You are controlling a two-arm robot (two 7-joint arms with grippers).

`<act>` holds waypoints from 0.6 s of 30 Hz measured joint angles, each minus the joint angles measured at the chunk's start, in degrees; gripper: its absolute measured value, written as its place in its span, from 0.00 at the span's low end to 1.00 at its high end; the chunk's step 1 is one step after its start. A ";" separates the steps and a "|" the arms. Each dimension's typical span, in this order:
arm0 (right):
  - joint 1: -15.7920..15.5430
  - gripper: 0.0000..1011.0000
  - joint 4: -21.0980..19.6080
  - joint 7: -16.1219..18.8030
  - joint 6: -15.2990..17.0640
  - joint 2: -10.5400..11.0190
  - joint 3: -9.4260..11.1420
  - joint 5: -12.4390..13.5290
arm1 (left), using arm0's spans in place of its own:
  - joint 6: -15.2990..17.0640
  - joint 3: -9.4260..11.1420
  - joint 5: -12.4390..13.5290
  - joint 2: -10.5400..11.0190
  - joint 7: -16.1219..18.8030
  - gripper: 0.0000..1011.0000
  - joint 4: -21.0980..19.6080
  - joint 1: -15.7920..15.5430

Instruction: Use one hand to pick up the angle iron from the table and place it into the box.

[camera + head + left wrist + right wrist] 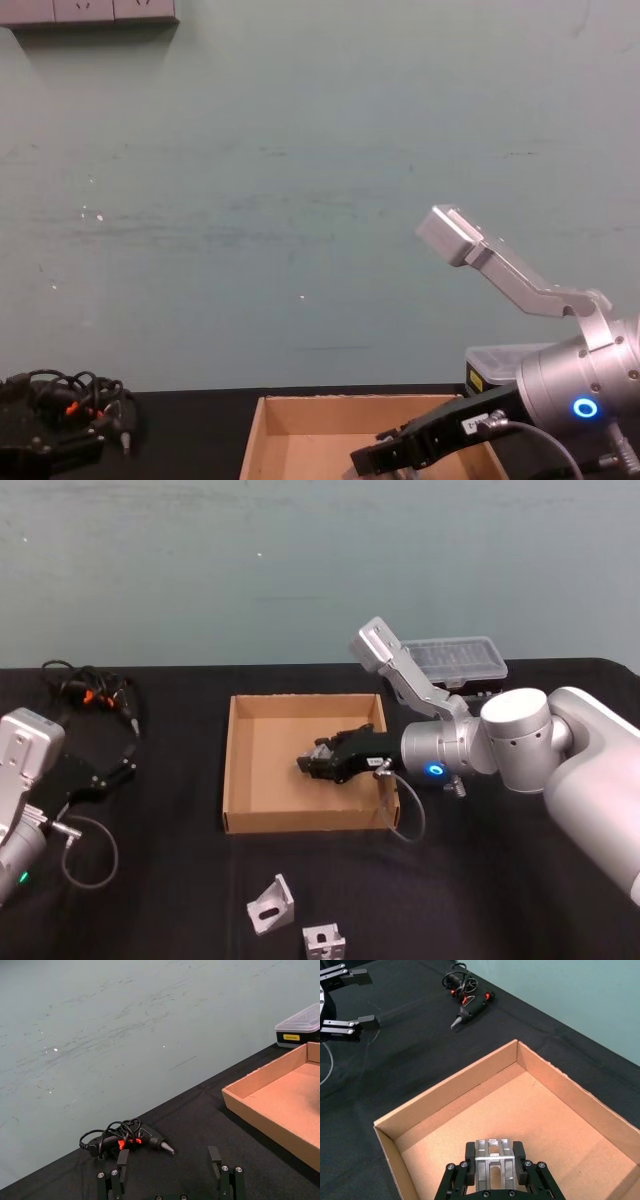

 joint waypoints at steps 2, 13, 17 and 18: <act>0.00 0.44 -0.01 -0.02 0.00 0.02 0.00 0.00 | 0.00 0.00 0.00 0.00 0.00 0.99 0.00 0.00; -0.14 0.47 -0.36 -0.24 -0.14 0.17 0.07 0.04 | 0.00 0.00 0.00 0.00 0.00 0.99 0.00 0.00; -0.19 0.58 -0.41 -0.32 -0.21 0.19 0.10 0.06 | 0.00 0.00 0.00 0.00 0.00 0.99 0.00 0.00; -0.20 0.61 -0.44 -0.34 -0.23 0.20 0.10 0.06 | 0.00 0.00 0.00 0.00 0.00 0.99 0.00 0.00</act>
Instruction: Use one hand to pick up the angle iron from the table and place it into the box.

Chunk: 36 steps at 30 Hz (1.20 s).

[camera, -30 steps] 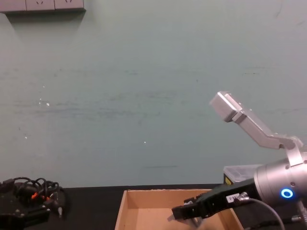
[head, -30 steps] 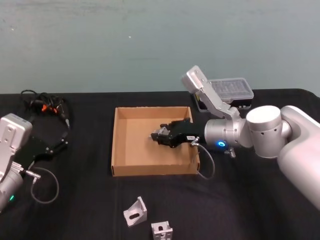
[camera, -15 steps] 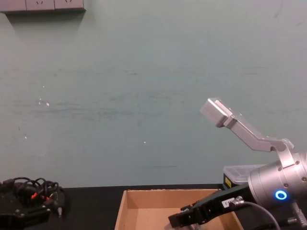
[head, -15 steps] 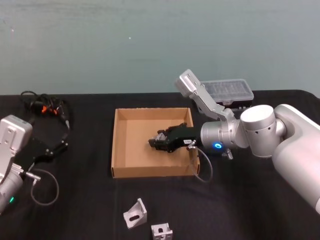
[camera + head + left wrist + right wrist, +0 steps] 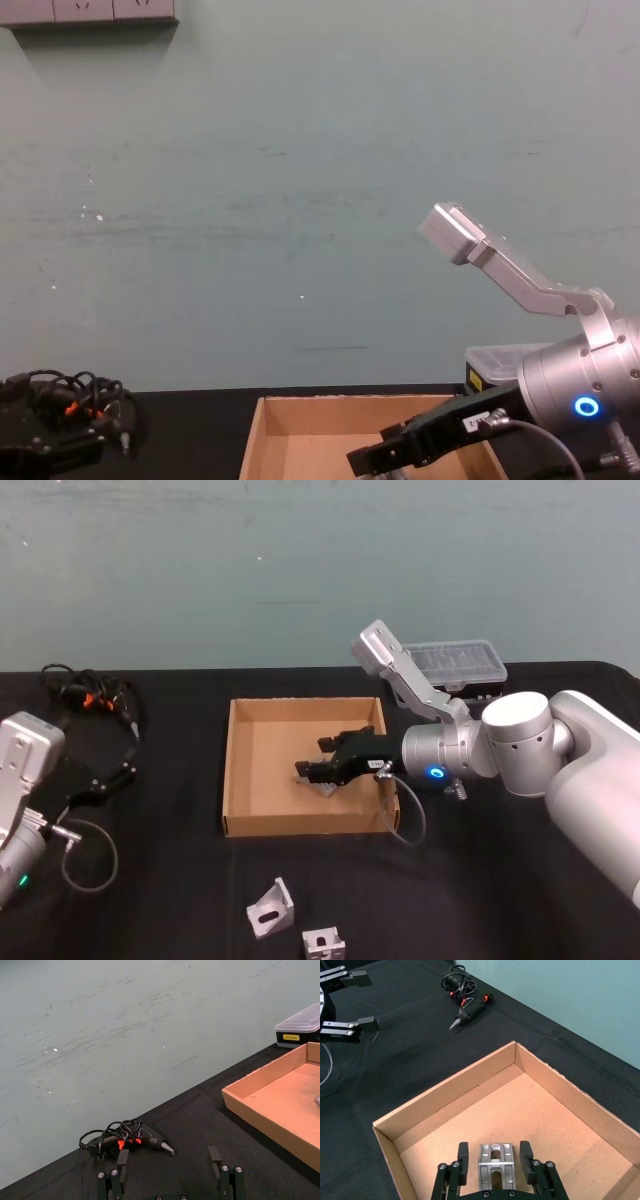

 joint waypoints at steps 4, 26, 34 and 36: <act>-0.02 0.72 -0.04 -0.04 -0.04 0.02 0.03 0.02 | 0.00 0.00 0.00 0.00 0.00 0.99 0.00 0.00; -2.12 0.99 -2.84 -0.20 -1.72 1.42 1.18 0.49 | -0.01 0.00 0.01 0.00 0.00 0.99 0.00 0.00; -6.41 0.99 -8.28 -0.18 -5.59 3.84 3.77 2.68 | -0.01 0.00 0.00 0.00 0.00 0.99 0.00 0.00; -7.78 0.99 -10.01 -0.16 -6.86 4.53 4.71 3.66 | 0.00 0.00 0.00 0.00 0.00 0.99 0.00 0.00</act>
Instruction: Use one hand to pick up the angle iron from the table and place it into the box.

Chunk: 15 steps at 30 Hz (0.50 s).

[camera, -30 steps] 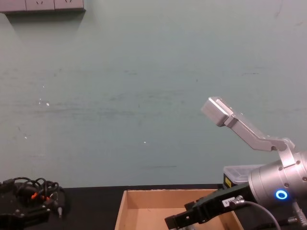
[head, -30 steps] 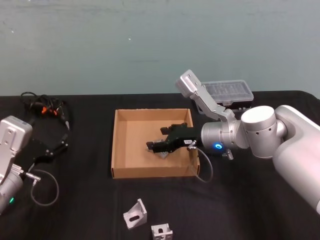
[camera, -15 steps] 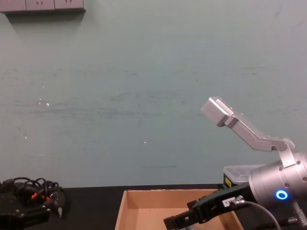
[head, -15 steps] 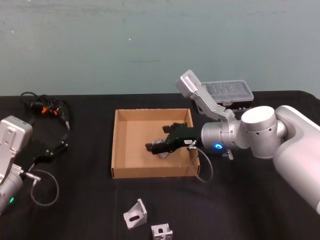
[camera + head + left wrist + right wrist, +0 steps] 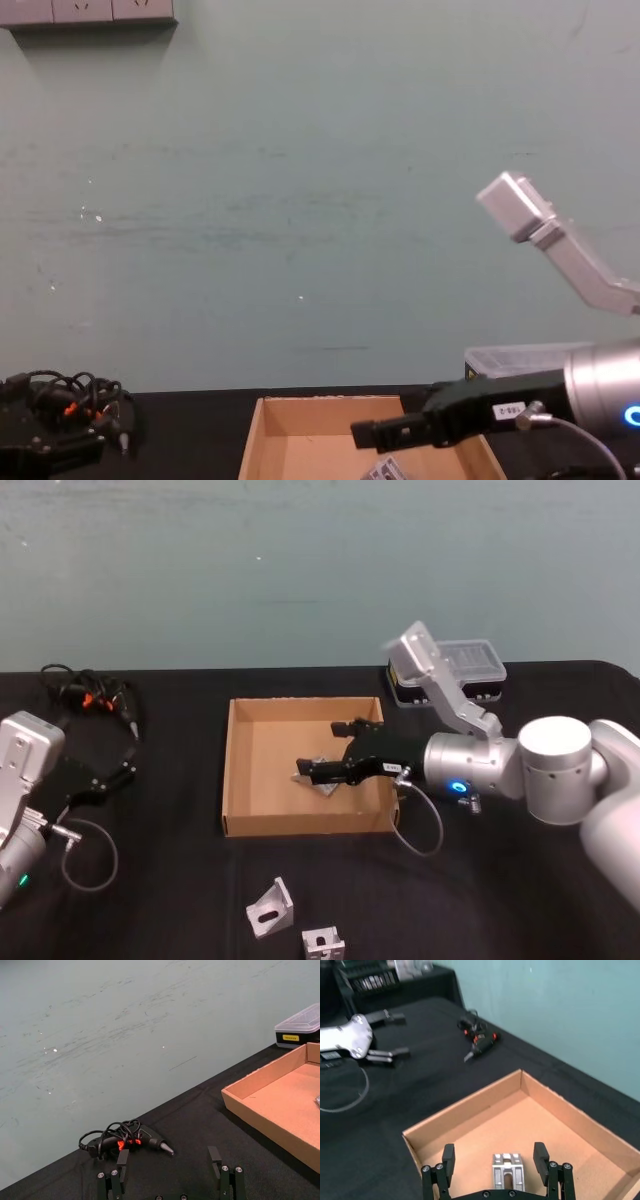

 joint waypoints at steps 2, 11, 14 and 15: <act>-1.33 0.99 -1.70 0.07 -1.50 0.68 0.93 1.18 | 0.00 0.00 0.00 0.00 0.00 0.99 0.00 0.00; -5.77 0.99 -9.23 4.21 -7.89 5.06 2.37 4.65 | 0.00 0.00 0.00 0.00 0.00 0.99 0.00 0.00; -7.06 0.99 -11.50 5.91 -8.69 6.92 2.44 5.88 | 0.00 0.00 0.00 0.00 0.00 0.99 0.00 0.00; -7.35 0.99 -12.09 6.36 -8.84 7.40 2.44 6.21 | 0.00 0.00 0.00 0.00 0.00 0.99 0.00 0.00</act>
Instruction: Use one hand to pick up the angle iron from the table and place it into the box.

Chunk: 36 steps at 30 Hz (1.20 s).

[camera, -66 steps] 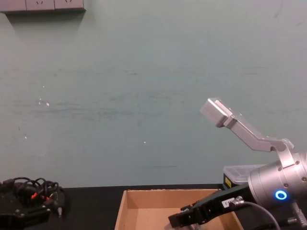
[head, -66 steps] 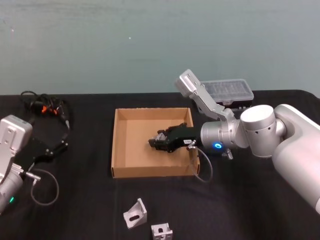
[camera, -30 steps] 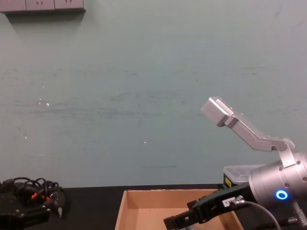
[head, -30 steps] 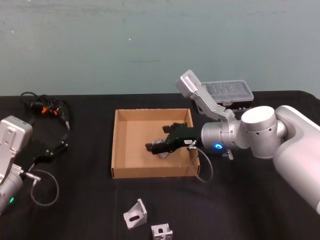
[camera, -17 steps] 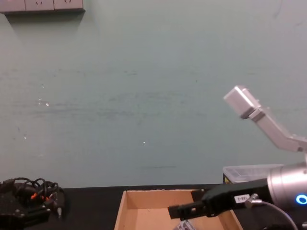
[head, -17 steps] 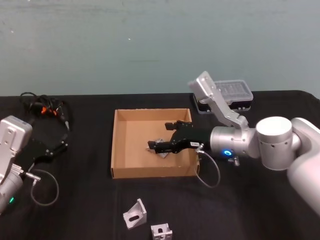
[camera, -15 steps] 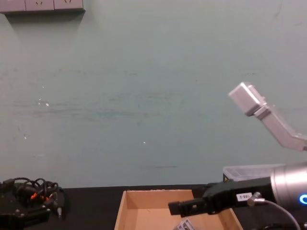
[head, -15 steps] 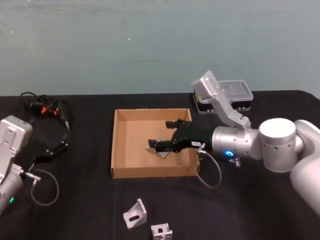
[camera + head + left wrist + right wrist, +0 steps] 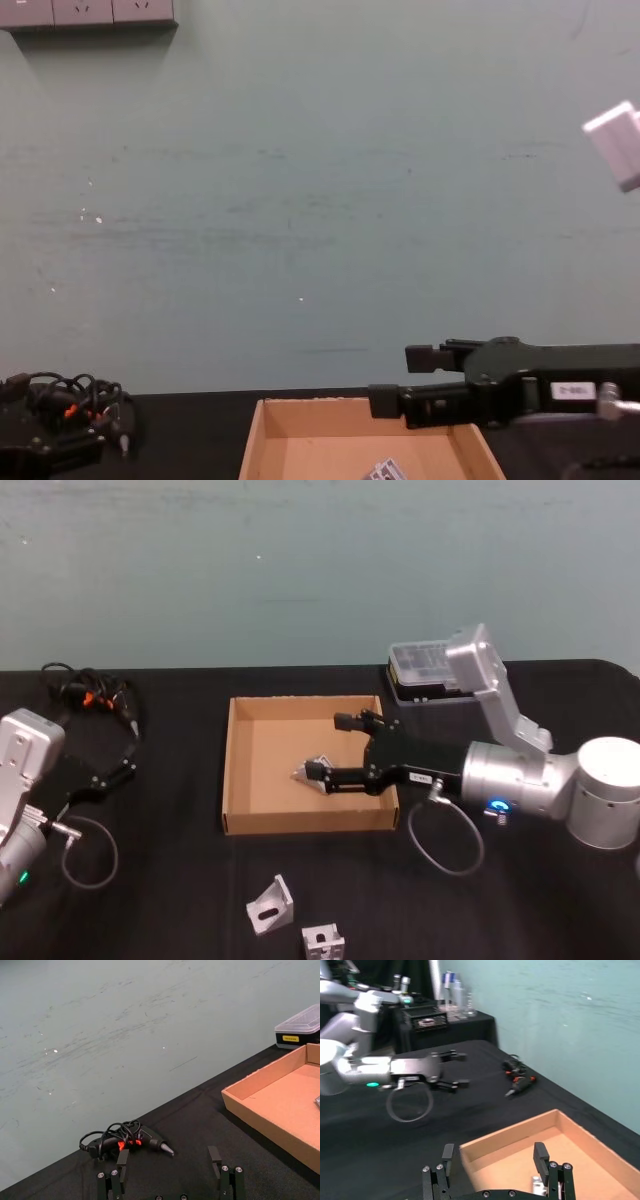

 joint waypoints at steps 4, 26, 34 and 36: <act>-1.26 0.99 -2.22 3.11 -0.98 2.55 -0.36 1.27 | 0.00 0.00 0.00 0.00 0.00 0.99 0.00 0.00; -1.39 0.99 -3.74 17.55 -6.56 10.99 -8.20 0.12 | 0.00 0.00 0.00 0.00 0.00 0.99 0.00 0.00; -0.43 0.99 -4.19 16.42 -4.84 11.16 -11.52 -2.93 | 0.00 0.00 0.00 0.00 0.00 0.99 0.00 0.00; -0.26 0.99 -4.69 15.70 -4.17 11.16 -12.35 -3.66 | 0.00 0.00 0.00 0.00 0.00 0.99 0.00 0.00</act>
